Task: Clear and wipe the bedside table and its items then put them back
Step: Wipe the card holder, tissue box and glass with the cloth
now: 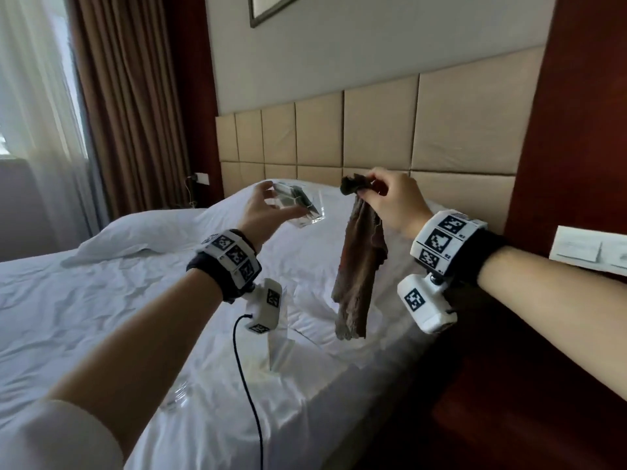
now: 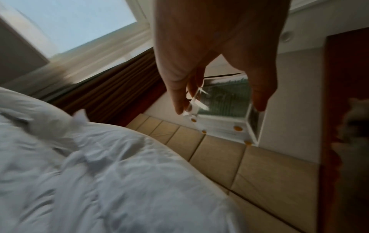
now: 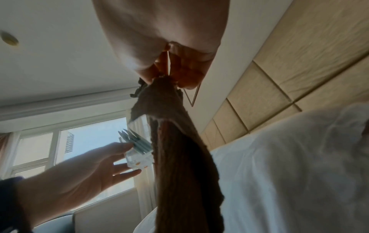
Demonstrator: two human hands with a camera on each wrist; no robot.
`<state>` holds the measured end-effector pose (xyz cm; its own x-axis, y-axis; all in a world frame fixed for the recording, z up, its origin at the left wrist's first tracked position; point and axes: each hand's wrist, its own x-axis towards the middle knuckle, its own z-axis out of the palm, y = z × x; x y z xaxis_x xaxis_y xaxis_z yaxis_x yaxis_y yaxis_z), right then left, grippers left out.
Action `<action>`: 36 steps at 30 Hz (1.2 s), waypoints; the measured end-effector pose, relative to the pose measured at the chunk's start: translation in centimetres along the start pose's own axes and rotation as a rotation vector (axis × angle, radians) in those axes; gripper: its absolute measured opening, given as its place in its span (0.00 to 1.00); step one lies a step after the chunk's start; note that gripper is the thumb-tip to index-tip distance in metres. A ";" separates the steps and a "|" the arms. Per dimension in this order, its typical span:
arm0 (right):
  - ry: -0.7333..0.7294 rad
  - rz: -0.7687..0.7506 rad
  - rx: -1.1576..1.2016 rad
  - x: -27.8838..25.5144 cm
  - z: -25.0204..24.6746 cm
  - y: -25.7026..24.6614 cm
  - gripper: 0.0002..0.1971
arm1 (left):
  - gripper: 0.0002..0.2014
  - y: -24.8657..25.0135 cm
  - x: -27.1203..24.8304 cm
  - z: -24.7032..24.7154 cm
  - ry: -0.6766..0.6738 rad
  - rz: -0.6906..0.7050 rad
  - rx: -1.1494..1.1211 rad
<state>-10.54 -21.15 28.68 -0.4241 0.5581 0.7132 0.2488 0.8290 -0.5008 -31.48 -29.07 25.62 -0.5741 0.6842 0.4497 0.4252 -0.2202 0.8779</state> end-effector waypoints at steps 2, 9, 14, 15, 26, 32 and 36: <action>0.066 0.013 0.016 0.7 -1.6 0.4 0.07 | 0.39 2.2 0.3 2.4 -0.066 0.056 -0.016; 0.312 0.116 0.082 2.0 -7.6 3.6 0.06 | 0.33 6.7 2.2 11.3 -0.293 0.151 -0.172; 0.409 0.229 0.107 1.8 -11.9 6.9 0.07 | 0.31 8.5 3.0 17.8 -0.439 0.214 -0.265; 0.420 0.242 0.117 1.7 -12.6 7.4 0.06 | 0.31 8.8 3.0 19.1 -0.464 0.226 -0.278; 0.572 0.399 0.004 -0.8 -20.0 12.3 0.02 | 0.35 10.7 0.6 29.4 -0.857 0.264 -0.468; 0.600 0.459 -0.045 -1.8 -21.7 13.7 0.03 | 0.41 11.2 -0.1 31.5 -0.943 0.220 -0.550; 0.576 0.460 -0.027 -2.3 -21.7 13.9 0.05 | 0.28 11.2 0.4 33.3 -0.883 0.171 -0.586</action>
<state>12.81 -10.17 30.78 0.2508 0.7734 0.5821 0.3160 0.5030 -0.8045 -3.65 -8.11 30.12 0.2704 0.8214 0.5022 -0.0846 -0.4993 0.8623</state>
